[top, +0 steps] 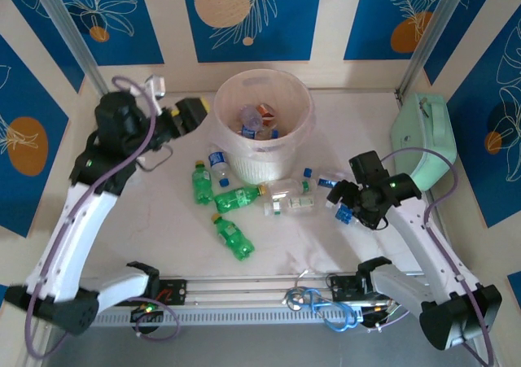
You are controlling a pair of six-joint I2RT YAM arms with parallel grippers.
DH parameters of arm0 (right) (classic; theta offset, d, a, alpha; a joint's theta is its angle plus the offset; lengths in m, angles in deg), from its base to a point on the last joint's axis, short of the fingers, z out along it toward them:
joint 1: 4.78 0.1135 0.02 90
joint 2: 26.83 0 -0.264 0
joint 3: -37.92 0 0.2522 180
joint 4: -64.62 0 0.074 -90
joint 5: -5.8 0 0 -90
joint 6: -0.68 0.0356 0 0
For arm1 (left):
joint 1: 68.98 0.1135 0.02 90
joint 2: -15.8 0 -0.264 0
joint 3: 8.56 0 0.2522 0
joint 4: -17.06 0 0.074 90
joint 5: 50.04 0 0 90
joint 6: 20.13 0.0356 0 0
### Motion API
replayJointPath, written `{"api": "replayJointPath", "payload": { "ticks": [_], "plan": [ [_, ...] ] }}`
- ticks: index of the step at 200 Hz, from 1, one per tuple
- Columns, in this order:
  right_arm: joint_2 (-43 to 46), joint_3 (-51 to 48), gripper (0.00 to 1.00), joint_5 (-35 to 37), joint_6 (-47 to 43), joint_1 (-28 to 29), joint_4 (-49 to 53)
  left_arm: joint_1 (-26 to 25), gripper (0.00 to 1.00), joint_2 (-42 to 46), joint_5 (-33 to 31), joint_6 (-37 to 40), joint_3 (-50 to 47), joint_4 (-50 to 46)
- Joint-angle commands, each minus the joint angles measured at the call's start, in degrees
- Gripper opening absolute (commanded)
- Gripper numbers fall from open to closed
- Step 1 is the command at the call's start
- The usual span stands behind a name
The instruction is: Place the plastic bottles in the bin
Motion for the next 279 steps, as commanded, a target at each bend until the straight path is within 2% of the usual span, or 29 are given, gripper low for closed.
{"api": "replayJointPath", "payload": {
  "ticks": [1,31,60,93,134,186,242,279],
  "plan": [
    [-0.6,-1.6,0.93,-4.3,-4.2,-4.3,-4.2,0.6,0.78,4.7,-0.7,2.4,-8.2,-5.5],
    [-2.2,-4.7,0.94,-11.1,-6.8,-12.6,-9.2,0.6,0.76,11.2,4.2,-3.2,-21.4,-2.6],
    [-3.8,-6.3,0.94,-10.3,-8.5,-17.5,-10.6,0.6,0.74,15.9,6.1,-7.3,-30.3,-0.3],
    [-5.9,-8.3,0.94,-12.2,-10.3,-22.8,-13.6,0.6,0.74,18.0,5.8,-7.0,-32.4,-1.3],
    [-9.8,-8.1,0.95,-8.9,-10.9,-24.3,-14.7,0.5,0.73,17.7,6.7,-7.0,-32.6,-0.4],
    [-9.2,-9.6,0.92,-9.4,-9.2,-22.2,-13.2,0.5,0.73,17.5,7.1,-7.5,-33.5,0.6],
    [-5.0,-11.3,0.92,-9.7,-3.1,-14.4,-9.0,0.5,0.73,16.5,7.5,-8.7,-34.2,2.7],
    [-4.0,-11.2,0.92,-9.1,0.4,-6.5,-7.2,0.5,0.73,16.4,7.4,-8.5,-34.2,2.5]
  ]
}}
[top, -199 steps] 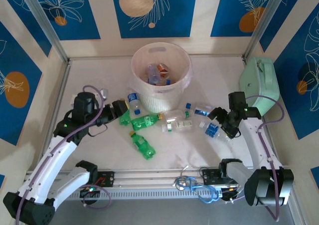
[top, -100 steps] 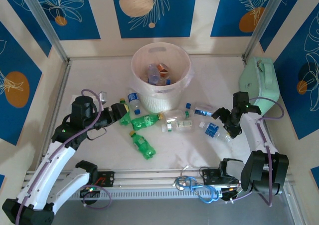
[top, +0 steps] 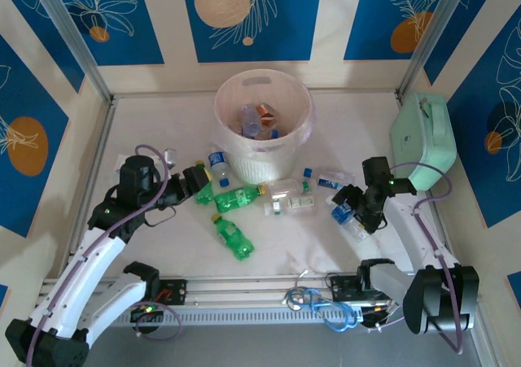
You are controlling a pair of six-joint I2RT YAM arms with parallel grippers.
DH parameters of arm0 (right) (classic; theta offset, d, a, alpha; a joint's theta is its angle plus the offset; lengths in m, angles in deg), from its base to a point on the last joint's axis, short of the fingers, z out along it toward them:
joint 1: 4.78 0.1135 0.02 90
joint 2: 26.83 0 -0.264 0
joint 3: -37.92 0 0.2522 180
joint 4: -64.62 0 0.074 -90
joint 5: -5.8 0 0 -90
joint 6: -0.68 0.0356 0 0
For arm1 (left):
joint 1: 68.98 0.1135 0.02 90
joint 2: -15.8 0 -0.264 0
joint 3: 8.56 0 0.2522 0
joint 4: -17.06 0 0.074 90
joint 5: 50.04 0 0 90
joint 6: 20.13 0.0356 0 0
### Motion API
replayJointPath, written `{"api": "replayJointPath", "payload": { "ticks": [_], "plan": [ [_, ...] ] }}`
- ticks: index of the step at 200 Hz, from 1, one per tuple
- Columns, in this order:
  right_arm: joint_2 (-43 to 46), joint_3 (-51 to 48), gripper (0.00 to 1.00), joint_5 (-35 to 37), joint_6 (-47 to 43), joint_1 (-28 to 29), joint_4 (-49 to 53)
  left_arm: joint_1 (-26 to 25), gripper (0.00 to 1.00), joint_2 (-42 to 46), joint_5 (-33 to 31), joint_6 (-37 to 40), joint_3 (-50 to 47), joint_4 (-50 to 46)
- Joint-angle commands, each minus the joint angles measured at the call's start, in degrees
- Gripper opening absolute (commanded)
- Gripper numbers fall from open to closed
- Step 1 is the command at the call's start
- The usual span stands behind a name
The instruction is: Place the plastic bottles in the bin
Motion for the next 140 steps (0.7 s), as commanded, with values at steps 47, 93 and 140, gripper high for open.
{"api": "replayJointPath", "payload": {
  "ticks": [47,93,140],
  "plan": [
    [-0.7,5.2,0.93,9.5,4.5,10.5,10.0,0.4,0.73,-0.2,1.4,-1.2,-0.8,2.0],
    [-6.9,5.9,0.97,11.9,2.6,8.8,6.2,0.3,0.73,-0.1,1.2,-1.0,-1.0,1.4],
    [-11.2,3.0,0.98,7.3,-0.6,4.6,-1.1,0.4,0.74,0.5,1.4,-1.1,-1.2,0.9]
  ]
}}
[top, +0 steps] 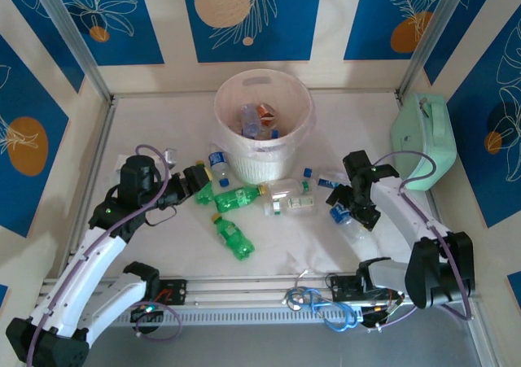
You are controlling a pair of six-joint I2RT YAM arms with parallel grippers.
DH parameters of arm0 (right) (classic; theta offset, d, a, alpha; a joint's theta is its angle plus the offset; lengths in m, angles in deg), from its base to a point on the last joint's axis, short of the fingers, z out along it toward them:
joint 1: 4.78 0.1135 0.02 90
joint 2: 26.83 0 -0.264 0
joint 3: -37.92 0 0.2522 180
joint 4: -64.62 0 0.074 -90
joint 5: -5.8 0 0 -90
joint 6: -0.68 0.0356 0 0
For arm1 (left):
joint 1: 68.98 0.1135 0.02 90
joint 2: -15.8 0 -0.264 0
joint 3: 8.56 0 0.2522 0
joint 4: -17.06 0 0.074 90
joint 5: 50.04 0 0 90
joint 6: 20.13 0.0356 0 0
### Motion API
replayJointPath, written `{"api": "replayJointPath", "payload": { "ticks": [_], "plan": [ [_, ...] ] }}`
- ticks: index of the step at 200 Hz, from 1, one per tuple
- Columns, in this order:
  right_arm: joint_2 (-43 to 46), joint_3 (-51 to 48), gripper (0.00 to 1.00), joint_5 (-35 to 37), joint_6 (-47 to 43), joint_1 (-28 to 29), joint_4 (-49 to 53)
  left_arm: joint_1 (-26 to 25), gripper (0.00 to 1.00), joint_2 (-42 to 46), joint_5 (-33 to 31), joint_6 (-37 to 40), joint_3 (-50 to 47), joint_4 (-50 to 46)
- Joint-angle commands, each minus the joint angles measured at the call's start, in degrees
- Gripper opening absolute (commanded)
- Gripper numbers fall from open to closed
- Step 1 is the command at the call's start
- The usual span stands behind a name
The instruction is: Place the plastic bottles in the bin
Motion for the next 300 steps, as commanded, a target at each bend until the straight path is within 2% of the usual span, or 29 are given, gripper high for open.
{"api": "replayJointPath", "payload": {
  "ticks": [1,58,96,156,178,216,250,283,290,300],
  "plan": [
    [-0.6,-1.4,0.98,-2.3,-2.0,-1.1,-2.8,0.4,0.73,0.8,1.2,-0.2,-0.7,0.1],
    [-3.3,-3.0,0.98,-3.0,-1.6,0.0,-3.0,0.4,0.73,0.3,2.0,-1.9,-2.3,2.8],
    [-5.5,-3.7,0.88,-2.5,-1.3,0.0,-4.7,0.4,0.73,0.8,1.9,-1.6,-2.4,1.9],
    [-6.2,-5.2,0.66,-2.0,-0.7,-0.1,-5.8,0.3,0.74,1.5,2.2,-1.6,-3.0,2.0],
    [-3.7,-5.3,0.6,-2.2,-0.3,0.2,-5.3,0.3,0.74,1.5,2.6,-1.6,-3.0,2.8],
    [6.1,-3.5,0.56,-3.4,0.8,1.6,-2.1,0.1,0.76,1.7,3.7,-0.8,-2.7,4.4],
    [16.7,3.1,0.55,-4.5,3.2,7.6,2.2,-3.1,0.8,1.3,3.8,0.5,-1.6,7.1],
    [24.7,9.7,0.55,-6.5,8.1,17.1,-0.1,-11.3,0.83,-0.2,3.3,2.1,-0.4,15.6],
    [26.0,10.7,0.55,-6.4,9.2,19.6,-1.6,-13.1,0.88,-0.8,3.3,2.6,-0.1,17.7],
    [26.9,12.2,0.55,-5.5,10.3,23.6,-3.8,-15.9,0.9,-1.8,3.3,3.8,0.8,20.1]
  ]
}}
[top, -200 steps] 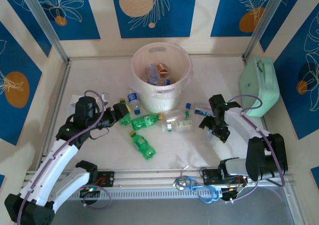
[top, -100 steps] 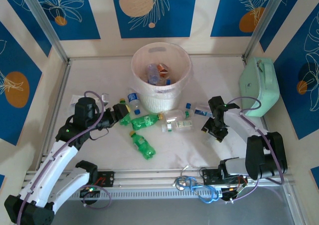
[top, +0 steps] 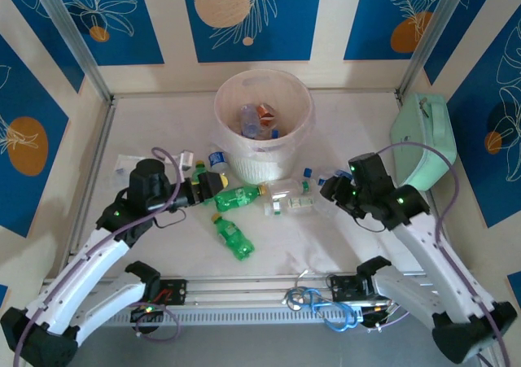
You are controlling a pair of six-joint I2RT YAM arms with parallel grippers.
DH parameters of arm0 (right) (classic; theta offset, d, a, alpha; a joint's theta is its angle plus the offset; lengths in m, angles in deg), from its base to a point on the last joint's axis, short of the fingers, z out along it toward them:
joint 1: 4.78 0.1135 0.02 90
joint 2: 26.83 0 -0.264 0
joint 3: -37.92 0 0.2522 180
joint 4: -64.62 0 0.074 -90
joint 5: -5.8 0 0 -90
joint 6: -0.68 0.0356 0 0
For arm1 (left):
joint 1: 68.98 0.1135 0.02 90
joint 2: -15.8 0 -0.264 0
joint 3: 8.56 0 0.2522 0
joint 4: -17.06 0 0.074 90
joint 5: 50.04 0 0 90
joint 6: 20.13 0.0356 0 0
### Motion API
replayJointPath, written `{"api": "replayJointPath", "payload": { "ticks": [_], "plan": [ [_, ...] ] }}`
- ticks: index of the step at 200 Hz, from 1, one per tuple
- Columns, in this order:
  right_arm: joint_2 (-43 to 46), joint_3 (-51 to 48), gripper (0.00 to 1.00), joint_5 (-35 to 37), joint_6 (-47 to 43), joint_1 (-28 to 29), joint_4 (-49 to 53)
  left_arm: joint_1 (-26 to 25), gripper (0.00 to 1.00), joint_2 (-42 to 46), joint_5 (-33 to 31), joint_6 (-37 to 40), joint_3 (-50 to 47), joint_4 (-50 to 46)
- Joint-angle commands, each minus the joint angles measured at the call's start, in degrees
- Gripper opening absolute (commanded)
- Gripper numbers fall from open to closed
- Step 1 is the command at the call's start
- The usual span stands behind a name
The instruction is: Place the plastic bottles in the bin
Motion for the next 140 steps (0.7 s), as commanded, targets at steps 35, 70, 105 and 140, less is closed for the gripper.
{"api": "replayJointPath", "payload": {
  "ticks": [35,70,105,140],
  "plan": [
    [0.2,10.4,0.55,6.8,5.9,21.8,-7.7,-14.9,0.92,-5.8,-1.4,11.0,7.9,11.3],
    [-5.2,16.3,0.55,10.4,6.8,28.9,-10.9,-21.6,1.0,-7.2,-4.9,16.0,9.1,14.5],
    [-7.6,18.2,0.55,9.7,9.7,29.8,-14.8,-25.2,1.0,-6.6,-9.5,19.2,8.1,16.9],
    [-9.2,18.5,0.56,7.6,10.5,30.0,-18.3,-26.7,1.0,-8.1,-10.8,21.0,9.1,16.9]
  ]
}}
